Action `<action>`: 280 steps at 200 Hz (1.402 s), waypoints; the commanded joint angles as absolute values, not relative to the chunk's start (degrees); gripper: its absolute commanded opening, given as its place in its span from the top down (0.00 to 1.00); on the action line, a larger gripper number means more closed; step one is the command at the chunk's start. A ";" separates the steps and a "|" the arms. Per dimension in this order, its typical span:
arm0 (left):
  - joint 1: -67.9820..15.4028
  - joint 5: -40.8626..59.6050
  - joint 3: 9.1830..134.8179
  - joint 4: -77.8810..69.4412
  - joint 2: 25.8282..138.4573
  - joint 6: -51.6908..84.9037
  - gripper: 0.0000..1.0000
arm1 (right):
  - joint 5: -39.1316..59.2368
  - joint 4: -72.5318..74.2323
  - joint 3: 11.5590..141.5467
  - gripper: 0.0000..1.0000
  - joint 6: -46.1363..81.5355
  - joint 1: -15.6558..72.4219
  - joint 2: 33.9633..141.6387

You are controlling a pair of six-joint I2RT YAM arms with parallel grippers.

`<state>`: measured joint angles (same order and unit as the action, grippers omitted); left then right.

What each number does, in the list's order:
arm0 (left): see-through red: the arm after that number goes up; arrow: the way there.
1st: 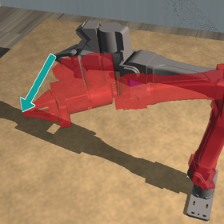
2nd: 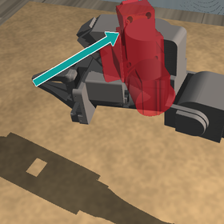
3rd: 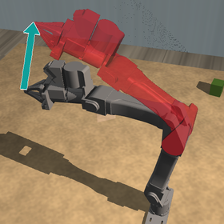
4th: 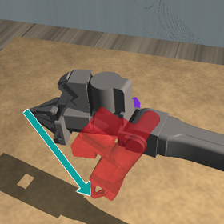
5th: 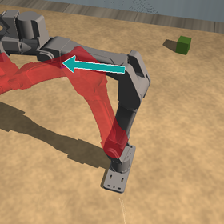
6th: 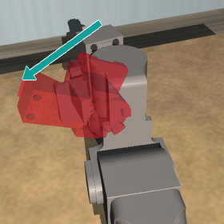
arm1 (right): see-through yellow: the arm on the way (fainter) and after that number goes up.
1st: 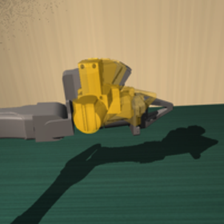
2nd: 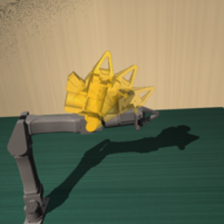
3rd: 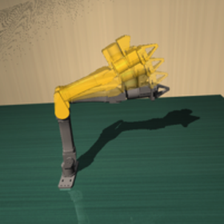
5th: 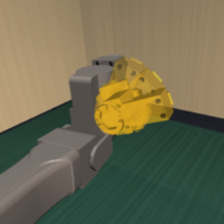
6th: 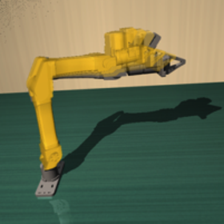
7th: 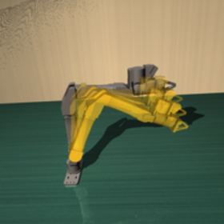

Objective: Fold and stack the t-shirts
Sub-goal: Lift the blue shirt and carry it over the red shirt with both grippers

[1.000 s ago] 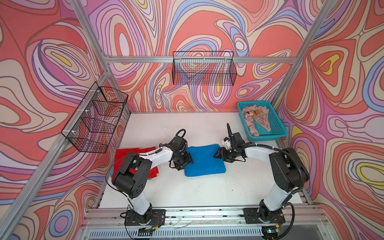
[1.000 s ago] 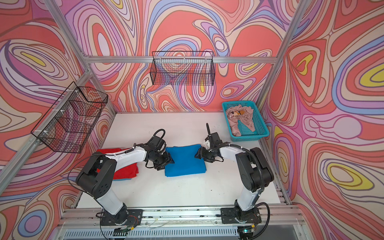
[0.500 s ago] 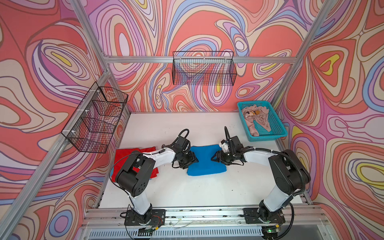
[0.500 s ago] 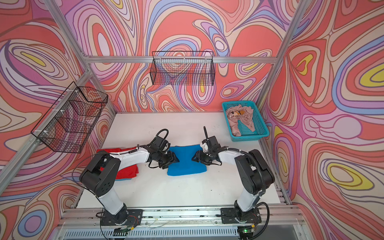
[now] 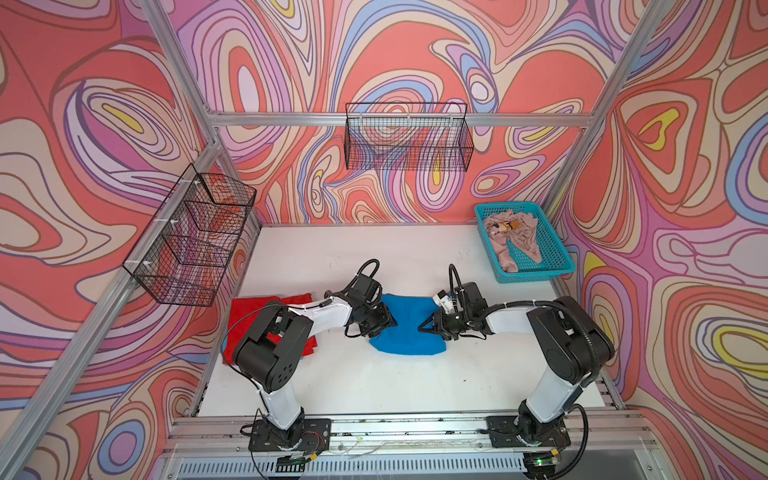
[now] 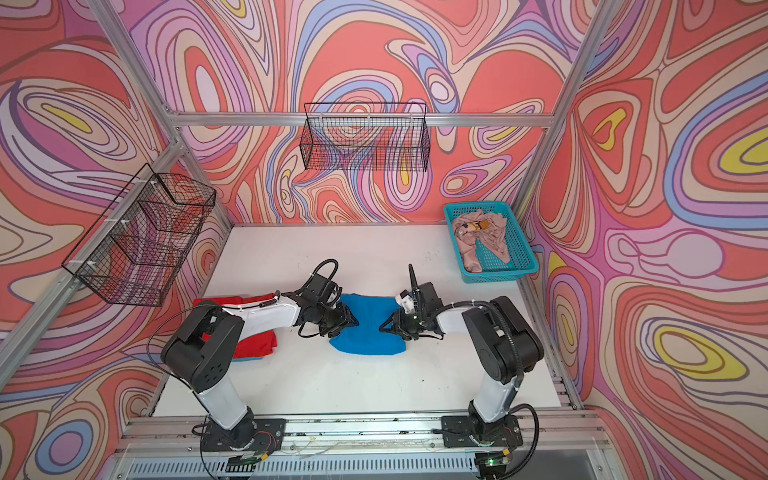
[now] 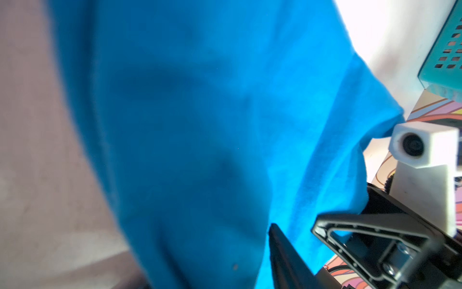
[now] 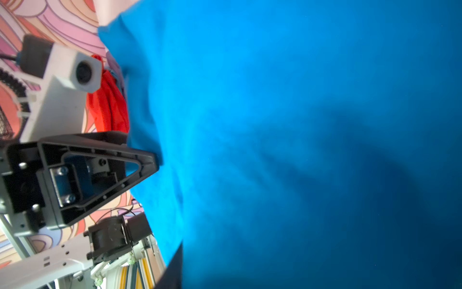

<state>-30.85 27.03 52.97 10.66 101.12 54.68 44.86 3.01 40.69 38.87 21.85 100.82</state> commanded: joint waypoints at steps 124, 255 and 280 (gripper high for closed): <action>-28.52 17.67 58.68 27.11 95.20 48.91 1.00 | 40.39 11.44 46.91 1.00 47.94 30.45 99.73; 5.27 7.43 61.68 44.65 66.28 32.37 1.00 | 41.21 8.11 90.75 1.00 51.94 48.80 123.01; 8.41 2.03 59.22 45.18 62.63 30.78 1.00 | 42.49 8.46 98.05 1.00 53.26 51.26 128.77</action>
<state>6.24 8.97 61.39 43.38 65.80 34.11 39.88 9.04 93.10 51.20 49.12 124.44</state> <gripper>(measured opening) 0.111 0.100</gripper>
